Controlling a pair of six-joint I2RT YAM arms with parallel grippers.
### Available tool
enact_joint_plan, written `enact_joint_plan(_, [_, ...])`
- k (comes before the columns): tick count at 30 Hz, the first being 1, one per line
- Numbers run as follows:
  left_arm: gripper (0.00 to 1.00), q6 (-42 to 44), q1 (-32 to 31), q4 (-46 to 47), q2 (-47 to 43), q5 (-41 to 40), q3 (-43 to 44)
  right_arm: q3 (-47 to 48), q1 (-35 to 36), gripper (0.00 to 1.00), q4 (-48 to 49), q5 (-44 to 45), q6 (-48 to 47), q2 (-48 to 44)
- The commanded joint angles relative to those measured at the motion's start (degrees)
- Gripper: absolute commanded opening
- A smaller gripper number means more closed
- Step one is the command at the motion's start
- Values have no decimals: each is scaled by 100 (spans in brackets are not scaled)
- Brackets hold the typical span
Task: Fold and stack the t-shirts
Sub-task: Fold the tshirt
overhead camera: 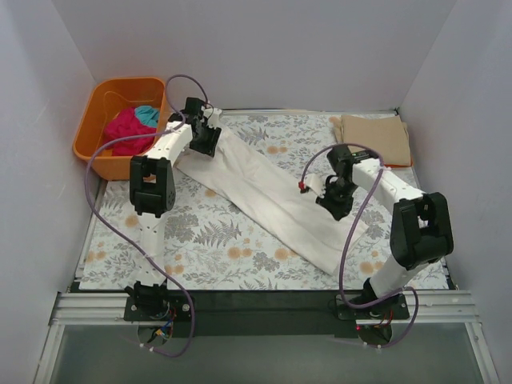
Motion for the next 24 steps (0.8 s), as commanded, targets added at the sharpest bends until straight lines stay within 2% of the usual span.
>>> enact_joint_plan(1, [40,-253,20,-133,-1192,329,-637,659,-404,17,-173,-104,49,212])
enact_joint_plan(2, [40,-341,20,-107,-1334,626,-842,764,-500,17,-173,19,58,492])
enact_joint_plan(4, [40,-788,-15,42,-1694,630,-1473,827,-545,17,-77,125,84,740])
enact_joint_plan(8, [31,-1448,-86,113,-1942,533,-2186,915,-571,14,231,477,260,1319])
enact_joint_plan(10, [22,-1667,-95,139,-1899,393,-2381,959,-562,14,249,521,304,1443])
enact_joint_plan(12, [18,-1738,-104,140,-1802,191,-2487,889,-519,12,284,653,304,1619])
enact_joint_plan(19, [13,-1871,-104,367,-951,-564,-1987,292,-159,9,346,697,348,1673])
enact_joint_plan(24, [13,-1388,-95,509,-352,-671,-1267,-17,623,9,250,399,506,1541])
